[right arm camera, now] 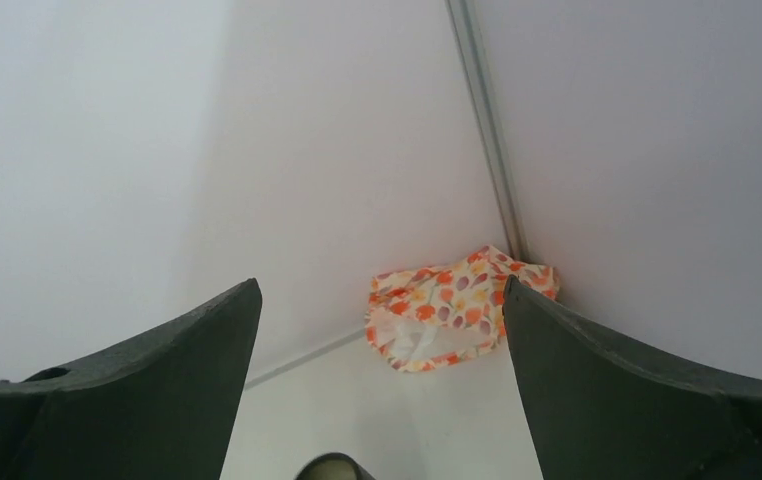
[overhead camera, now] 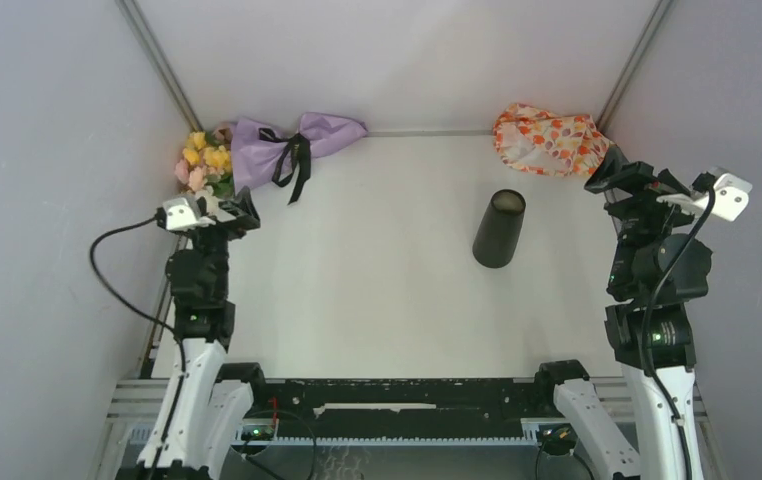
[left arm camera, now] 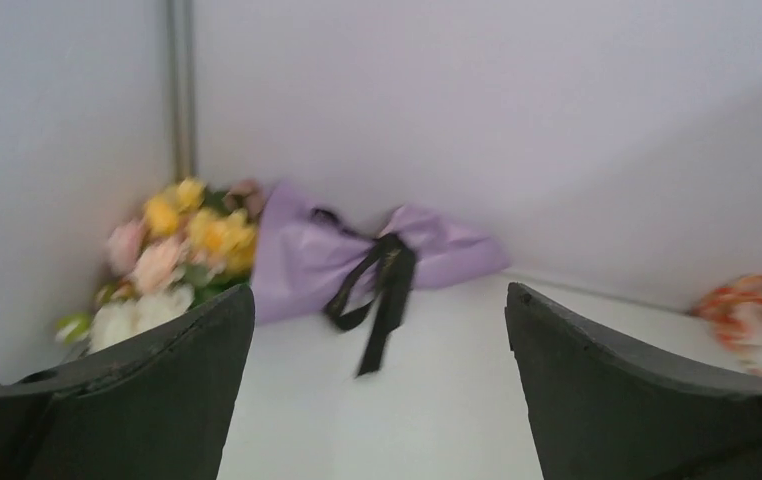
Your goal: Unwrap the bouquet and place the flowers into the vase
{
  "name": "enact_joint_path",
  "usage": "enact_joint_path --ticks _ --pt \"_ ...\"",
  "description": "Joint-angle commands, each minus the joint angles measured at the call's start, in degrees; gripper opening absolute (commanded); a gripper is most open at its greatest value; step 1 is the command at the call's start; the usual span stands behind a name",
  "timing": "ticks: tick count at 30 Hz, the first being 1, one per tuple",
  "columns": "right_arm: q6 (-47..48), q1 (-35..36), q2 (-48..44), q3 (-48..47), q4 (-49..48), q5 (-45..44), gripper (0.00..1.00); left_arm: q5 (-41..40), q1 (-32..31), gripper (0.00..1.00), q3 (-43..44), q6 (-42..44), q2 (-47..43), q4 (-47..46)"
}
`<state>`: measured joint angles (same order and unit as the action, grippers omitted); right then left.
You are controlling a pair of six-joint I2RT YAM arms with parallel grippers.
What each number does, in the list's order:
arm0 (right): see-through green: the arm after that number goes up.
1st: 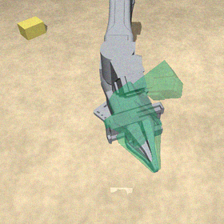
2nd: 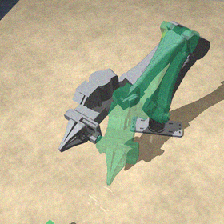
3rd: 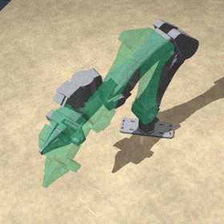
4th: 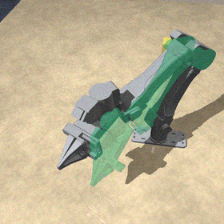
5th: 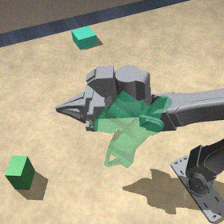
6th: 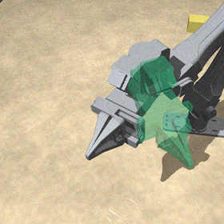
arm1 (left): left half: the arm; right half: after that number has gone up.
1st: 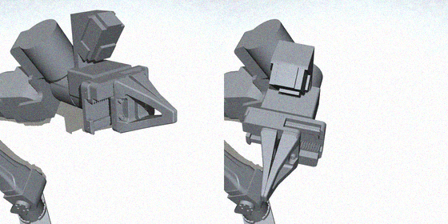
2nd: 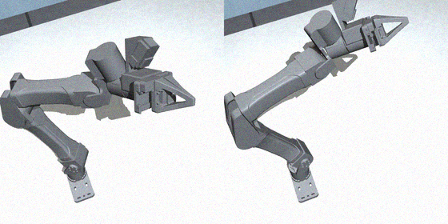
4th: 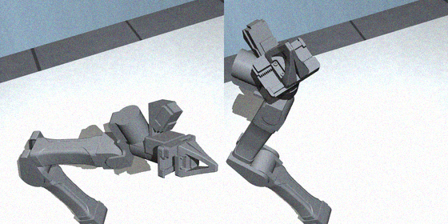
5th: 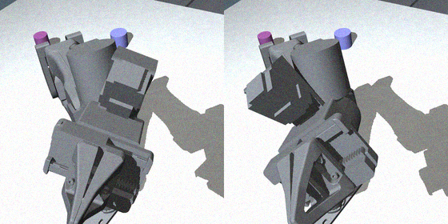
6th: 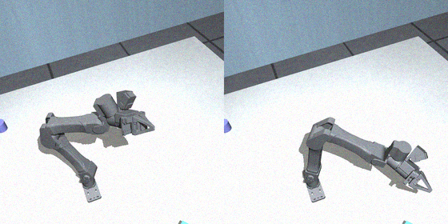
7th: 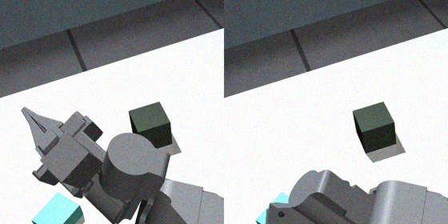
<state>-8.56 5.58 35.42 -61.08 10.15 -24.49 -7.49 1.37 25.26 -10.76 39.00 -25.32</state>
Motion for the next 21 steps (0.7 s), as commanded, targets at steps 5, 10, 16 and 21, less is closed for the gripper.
enact_joint_path --ticks 5,10,16,21 --pt "-9.5 1.5 2.7 -7.2 -0.6 0.1 1.00 9.1 -0.2 1.00 33.1 -24.7 1.5 23.2" --pt "-16.5 0.4 1.0 -6.0 -1.8 11.2 1.00 31.8 -0.1 1.00 47.4 -33.9 9.7 18.0" --pt "-17.9 -2.8 4.2 -5.1 -4.8 23.6 1.00 34.9 0.1 1.00 36.6 -52.3 18.1 -17.5" --pt "-18.4 -5.0 9.0 -7.1 -2.7 29.0 1.00 36.4 0.0 1.00 53.4 -42.6 35.4 5.3"
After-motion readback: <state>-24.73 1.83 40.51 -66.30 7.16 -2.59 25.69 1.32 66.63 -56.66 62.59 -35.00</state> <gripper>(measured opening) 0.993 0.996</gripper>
